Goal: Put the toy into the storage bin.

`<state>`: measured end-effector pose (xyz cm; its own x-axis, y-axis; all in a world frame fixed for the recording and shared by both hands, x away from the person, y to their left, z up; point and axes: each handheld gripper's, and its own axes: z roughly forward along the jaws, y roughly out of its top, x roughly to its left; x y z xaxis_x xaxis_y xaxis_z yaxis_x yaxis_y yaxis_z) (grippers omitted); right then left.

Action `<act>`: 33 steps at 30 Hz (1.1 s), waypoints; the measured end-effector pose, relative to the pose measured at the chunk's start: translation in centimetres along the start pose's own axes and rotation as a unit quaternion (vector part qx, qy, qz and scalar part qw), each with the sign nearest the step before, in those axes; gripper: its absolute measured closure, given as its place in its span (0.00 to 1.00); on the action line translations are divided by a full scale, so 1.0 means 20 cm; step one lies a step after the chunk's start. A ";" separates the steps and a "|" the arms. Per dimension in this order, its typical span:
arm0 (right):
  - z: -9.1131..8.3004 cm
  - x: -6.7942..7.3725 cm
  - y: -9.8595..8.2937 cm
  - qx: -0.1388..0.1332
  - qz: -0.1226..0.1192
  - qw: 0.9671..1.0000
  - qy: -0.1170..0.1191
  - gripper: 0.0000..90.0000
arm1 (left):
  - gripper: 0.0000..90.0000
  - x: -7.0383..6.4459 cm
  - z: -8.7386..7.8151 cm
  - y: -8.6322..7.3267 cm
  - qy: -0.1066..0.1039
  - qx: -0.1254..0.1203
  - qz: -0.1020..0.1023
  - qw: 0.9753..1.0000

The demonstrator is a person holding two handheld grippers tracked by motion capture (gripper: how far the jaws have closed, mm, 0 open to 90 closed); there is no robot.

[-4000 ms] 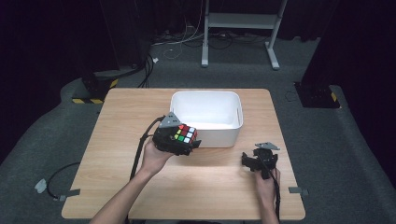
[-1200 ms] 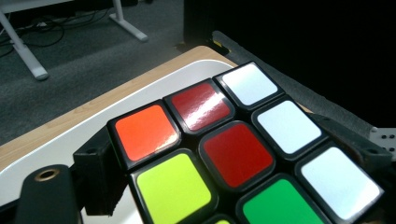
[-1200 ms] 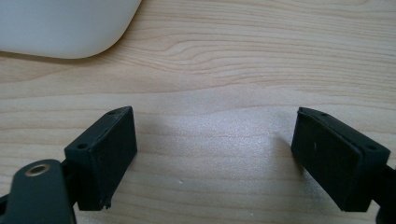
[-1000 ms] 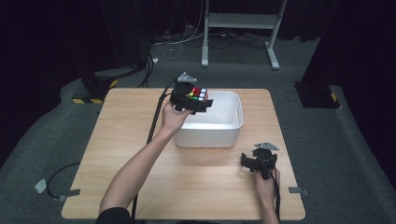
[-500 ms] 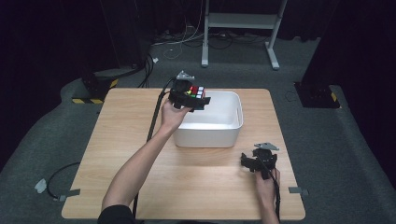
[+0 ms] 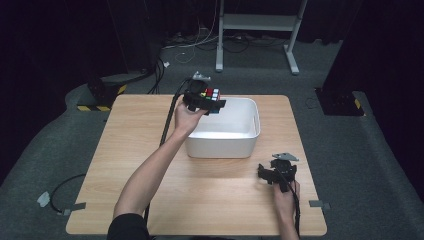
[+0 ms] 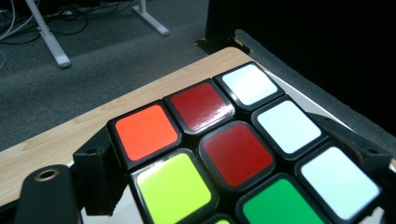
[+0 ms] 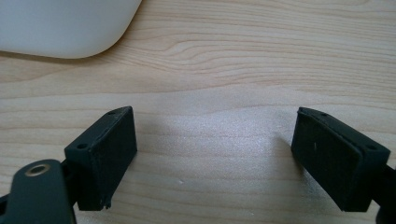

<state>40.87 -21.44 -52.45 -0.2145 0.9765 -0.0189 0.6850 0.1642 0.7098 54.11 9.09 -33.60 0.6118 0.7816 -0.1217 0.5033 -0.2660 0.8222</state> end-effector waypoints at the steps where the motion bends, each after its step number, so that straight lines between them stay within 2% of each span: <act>1: 0.00 0.00 0.00 0.000 0.000 1.000 0.000 0.16 | 0.17 0.00 0.01 0.01 0.002 0.000 -0.001 1.000; 14: 0.00 0.00 0.00 0.000 0.000 1.000 0.000 0.16 | 0.17 0.04 0.06 0.01 0.020 0.014 -0.003 1.000; 33: 0.00 0.00 0.00 -0.001 0.000 1.000 0.000 0.16 | 0.17 0.05 0.15 -0.02 0.028 0.032 -0.007 0.999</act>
<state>40.85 -21.41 -52.45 -0.2142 0.9766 -0.0184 0.6844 0.1635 0.7105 56.31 8.28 -35.67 0.5699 0.8155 -0.1012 0.5507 -0.2876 0.7836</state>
